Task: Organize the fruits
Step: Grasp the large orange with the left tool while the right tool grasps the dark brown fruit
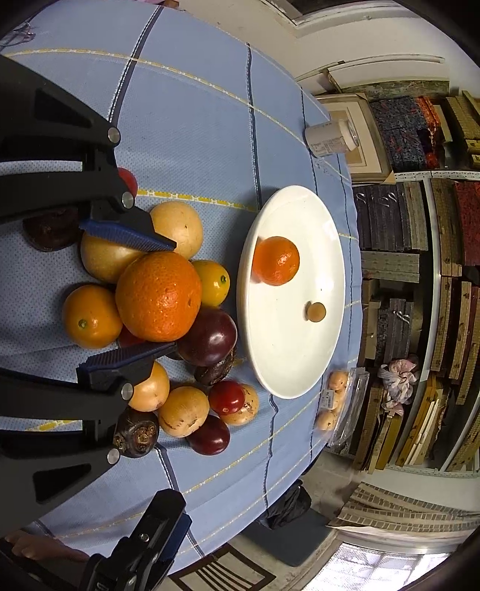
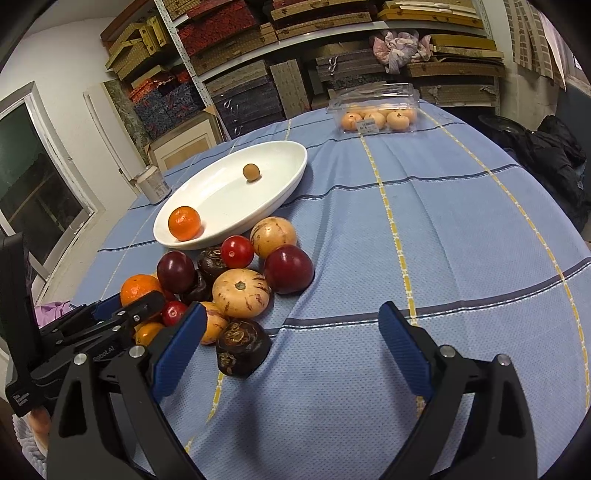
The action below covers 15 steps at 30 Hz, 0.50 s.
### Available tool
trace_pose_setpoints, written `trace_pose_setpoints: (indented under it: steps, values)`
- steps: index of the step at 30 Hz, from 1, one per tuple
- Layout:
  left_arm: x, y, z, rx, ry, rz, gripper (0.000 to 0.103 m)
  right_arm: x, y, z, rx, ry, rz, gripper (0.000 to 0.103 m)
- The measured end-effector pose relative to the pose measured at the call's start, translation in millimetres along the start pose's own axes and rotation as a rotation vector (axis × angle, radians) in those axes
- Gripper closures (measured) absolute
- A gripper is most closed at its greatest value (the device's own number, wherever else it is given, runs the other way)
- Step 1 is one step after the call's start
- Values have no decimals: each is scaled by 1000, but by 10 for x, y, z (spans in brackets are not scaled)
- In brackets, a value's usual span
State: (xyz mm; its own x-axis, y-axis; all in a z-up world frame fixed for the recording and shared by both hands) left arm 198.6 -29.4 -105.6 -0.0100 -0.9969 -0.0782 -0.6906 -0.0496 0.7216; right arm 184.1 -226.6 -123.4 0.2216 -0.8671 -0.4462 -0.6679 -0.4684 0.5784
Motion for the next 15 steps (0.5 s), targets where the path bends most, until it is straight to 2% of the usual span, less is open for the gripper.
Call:
trace_pose_setpoints:
  steps: [5, 8, 10, 12, 15]
  values:
    - [-247, 183, 0, 34, 68, -38, 55, -43, -33, 10, -21, 32, -14, 11]
    - [-458, 318, 119, 34, 105, -65, 55, -207, -73, 78, -51, 124, -19, 13]
    - [-574, 385, 231, 26, 122, -77, 55, -325, -122, 151, -78, 193, -16, 21]
    - [-707, 445, 375, 16, 143, -90, 55, -409, -177, 219, -104, 239, -17, 36]
    - [-823, 510, 524, 14, 154, -109, 55, -433, -238, 273, -130, 253, -15, 47]
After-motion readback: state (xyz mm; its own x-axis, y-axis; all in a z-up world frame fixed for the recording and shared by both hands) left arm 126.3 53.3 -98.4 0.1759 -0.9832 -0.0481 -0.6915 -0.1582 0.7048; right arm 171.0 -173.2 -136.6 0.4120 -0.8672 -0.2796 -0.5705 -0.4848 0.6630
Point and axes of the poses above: each gripper's, at about its wrist camera, not at the fingertips, and y roughly against the way its jaws point, x to its right, z to its underside, the point moved 5 cm from there along -y, roughly the way its jaws point, and after that the axes turned 10 degrees about -z, right-handed, at the moved point
